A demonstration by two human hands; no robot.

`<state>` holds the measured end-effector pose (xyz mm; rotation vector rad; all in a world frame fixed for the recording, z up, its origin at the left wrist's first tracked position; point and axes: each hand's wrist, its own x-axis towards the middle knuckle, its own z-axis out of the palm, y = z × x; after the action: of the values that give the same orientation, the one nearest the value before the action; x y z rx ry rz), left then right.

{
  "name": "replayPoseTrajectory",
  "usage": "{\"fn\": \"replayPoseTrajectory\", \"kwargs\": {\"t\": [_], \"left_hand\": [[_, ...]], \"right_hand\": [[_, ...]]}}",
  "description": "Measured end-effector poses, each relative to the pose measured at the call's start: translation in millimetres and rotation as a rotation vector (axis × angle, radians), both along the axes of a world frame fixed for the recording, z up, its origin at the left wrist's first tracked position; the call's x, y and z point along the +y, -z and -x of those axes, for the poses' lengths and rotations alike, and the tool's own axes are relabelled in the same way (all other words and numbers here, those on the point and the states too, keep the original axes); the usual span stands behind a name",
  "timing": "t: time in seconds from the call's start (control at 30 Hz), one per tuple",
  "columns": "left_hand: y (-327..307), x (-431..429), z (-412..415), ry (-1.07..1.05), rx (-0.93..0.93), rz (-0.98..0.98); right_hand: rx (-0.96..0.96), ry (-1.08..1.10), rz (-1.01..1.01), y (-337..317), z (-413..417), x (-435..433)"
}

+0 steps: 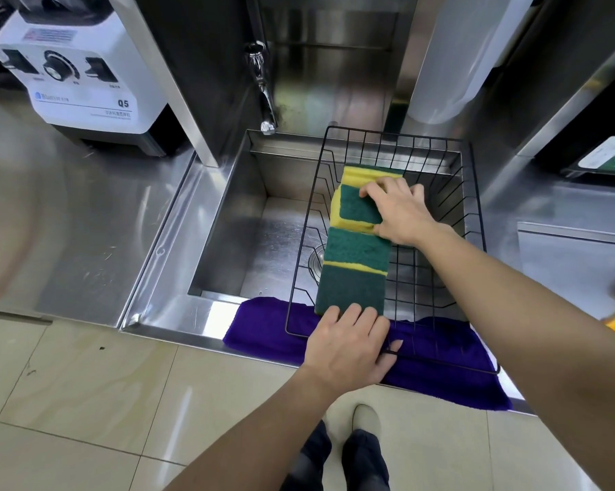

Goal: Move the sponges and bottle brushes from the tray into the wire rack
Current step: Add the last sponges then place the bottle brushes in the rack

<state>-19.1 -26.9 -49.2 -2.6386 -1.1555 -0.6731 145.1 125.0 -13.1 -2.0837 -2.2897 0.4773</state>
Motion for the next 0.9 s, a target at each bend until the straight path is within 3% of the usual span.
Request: {"fn": "replayPoseTrajectory", "kwargs": {"t": [0.27,0.33,0.43,0.53,0.63,0.8,0.9], "left_hand": [[0,0,0,0.004,-0.005,-0.001],[0,-1,0,0.004,-0.009,0.000],[1,0,0,0.004,-0.012,0.009],[0,0,0,0.004,-0.011,0.011],[0,-1,0,0.001,-0.002,0.009],[0,0,0,0.004,-0.018,0.000],[1,0,0,0.007,-0.017,-0.007]], "right_hand": [[0.065,-0.076,0.125,-5,-2,0],[0.052,-0.075,-0.022,-8,-2,5],[0.092,0.120,-0.273,-13,2,16],[0.176,0.359,-0.087,-12,2,30],[0.324,0.465,0.068,-2,-4,36],[0.387,0.433,-0.191,4,-8,23],[0.387,0.398,-0.236,7,-7,22]]}}
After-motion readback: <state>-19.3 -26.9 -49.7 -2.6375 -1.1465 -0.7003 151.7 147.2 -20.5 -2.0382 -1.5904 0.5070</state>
